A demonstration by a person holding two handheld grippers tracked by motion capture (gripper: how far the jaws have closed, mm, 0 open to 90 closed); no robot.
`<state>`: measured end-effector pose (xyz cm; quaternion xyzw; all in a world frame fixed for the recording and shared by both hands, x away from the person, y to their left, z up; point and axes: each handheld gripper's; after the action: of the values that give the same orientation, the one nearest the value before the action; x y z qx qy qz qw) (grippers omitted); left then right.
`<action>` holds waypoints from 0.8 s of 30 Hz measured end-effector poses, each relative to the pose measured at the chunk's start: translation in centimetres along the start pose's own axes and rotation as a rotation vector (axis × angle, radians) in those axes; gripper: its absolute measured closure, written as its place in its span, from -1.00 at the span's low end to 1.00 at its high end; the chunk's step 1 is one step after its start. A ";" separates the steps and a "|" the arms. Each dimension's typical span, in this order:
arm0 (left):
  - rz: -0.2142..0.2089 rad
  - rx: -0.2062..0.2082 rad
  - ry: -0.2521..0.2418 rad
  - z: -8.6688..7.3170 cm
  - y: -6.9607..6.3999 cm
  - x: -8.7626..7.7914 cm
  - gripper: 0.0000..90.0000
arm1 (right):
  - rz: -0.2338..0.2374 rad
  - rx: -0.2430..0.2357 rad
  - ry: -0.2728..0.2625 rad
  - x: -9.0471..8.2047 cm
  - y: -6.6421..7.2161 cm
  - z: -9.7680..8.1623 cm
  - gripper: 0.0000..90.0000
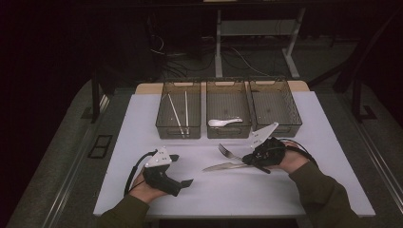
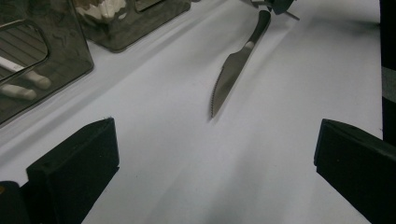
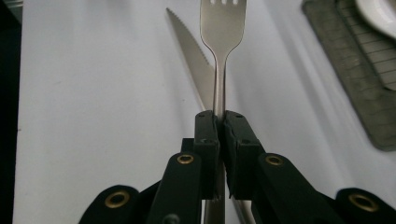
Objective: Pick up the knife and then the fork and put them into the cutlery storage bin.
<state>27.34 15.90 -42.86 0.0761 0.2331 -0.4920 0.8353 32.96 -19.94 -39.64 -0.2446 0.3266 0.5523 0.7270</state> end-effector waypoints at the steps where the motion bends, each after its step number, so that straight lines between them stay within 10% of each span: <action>1: 0.002 0.000 -0.001 0.0 0.0 0.0 -1.00 | -0.003 0.007 -0.007 -0.2 -0.1 0.0 0.87; 24: -0.013 0.005 -0.034 -0.4 0.1 0.1 -1.00 | -0.162 0.244 -0.224 -5.0 -2.7 -0.9 0.87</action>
<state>27.28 16.04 -43.27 0.0685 0.2182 -0.4991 0.8358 34.52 -24.49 -36.54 -0.1169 0.2874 0.4720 0.8252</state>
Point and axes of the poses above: each handheld gripper's, and its own axes: x roughly forward along the jaws, z roughly out of its top, y roughly to its left, and after that the axes turned 5 degrees about -y, right-handed
